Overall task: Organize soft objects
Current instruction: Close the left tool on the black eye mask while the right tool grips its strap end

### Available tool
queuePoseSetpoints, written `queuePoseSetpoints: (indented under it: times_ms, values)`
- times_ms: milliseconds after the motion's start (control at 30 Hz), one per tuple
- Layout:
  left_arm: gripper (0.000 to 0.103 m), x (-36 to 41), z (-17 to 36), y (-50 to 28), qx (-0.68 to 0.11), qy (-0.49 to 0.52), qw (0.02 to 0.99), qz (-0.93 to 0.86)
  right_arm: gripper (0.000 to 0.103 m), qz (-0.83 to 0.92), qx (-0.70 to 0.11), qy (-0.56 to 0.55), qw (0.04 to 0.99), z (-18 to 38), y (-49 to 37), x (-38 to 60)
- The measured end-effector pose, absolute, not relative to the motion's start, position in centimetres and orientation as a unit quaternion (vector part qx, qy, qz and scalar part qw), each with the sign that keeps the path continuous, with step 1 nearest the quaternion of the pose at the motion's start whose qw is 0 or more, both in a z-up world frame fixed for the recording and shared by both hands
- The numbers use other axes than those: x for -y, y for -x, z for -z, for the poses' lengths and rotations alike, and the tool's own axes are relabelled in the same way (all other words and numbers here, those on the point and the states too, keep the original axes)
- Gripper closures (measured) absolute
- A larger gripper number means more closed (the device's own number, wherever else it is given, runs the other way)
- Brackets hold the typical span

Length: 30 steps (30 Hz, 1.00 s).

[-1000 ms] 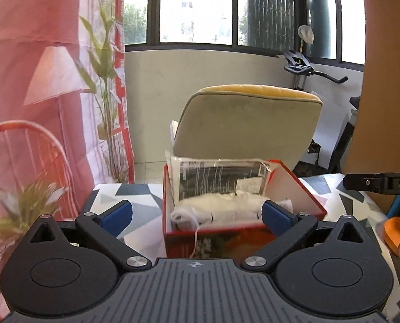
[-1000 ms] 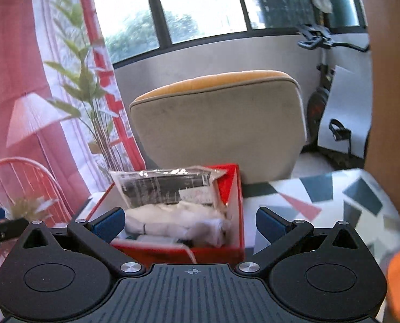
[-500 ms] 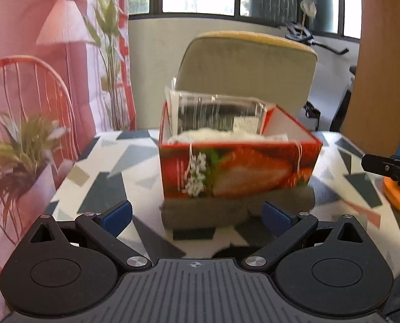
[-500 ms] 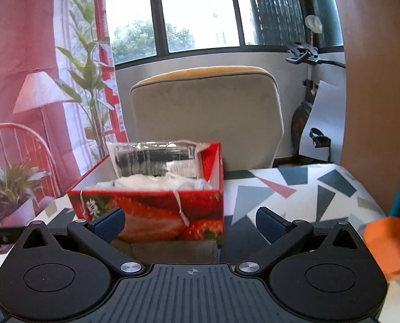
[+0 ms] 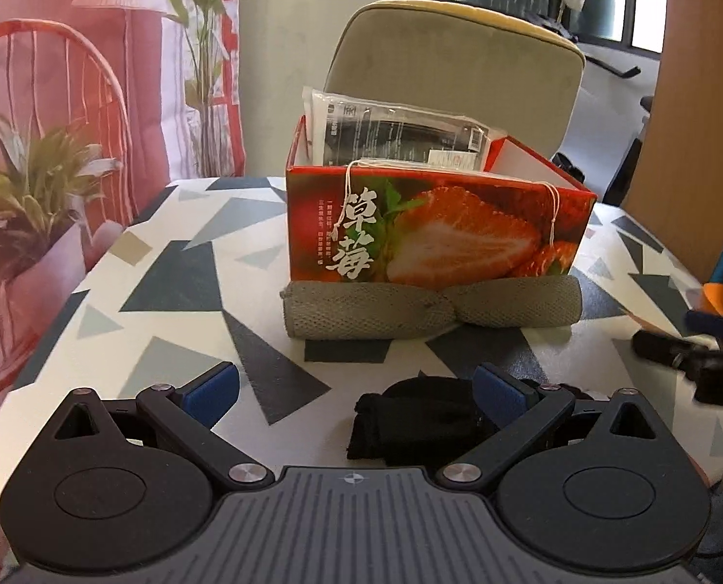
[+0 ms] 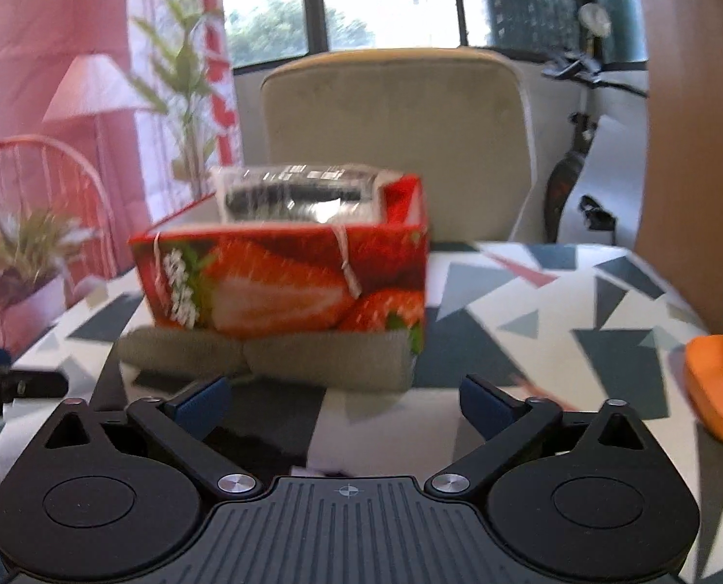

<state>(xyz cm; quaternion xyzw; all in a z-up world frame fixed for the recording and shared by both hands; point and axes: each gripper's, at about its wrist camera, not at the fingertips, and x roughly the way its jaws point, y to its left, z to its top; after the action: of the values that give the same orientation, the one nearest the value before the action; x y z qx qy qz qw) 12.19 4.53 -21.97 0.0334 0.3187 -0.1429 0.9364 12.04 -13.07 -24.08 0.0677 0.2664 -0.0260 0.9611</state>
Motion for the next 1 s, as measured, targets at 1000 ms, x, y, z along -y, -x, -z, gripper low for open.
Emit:
queuePoseSetpoints:
  times_ms: [1000]
  values:
    - [0.038, -3.4, 27.1, -13.4, -0.381, -0.003, 0.896, 0.23, 0.042, -0.084, -0.359, -0.054, 0.928, 29.4, -14.1, 10.4]
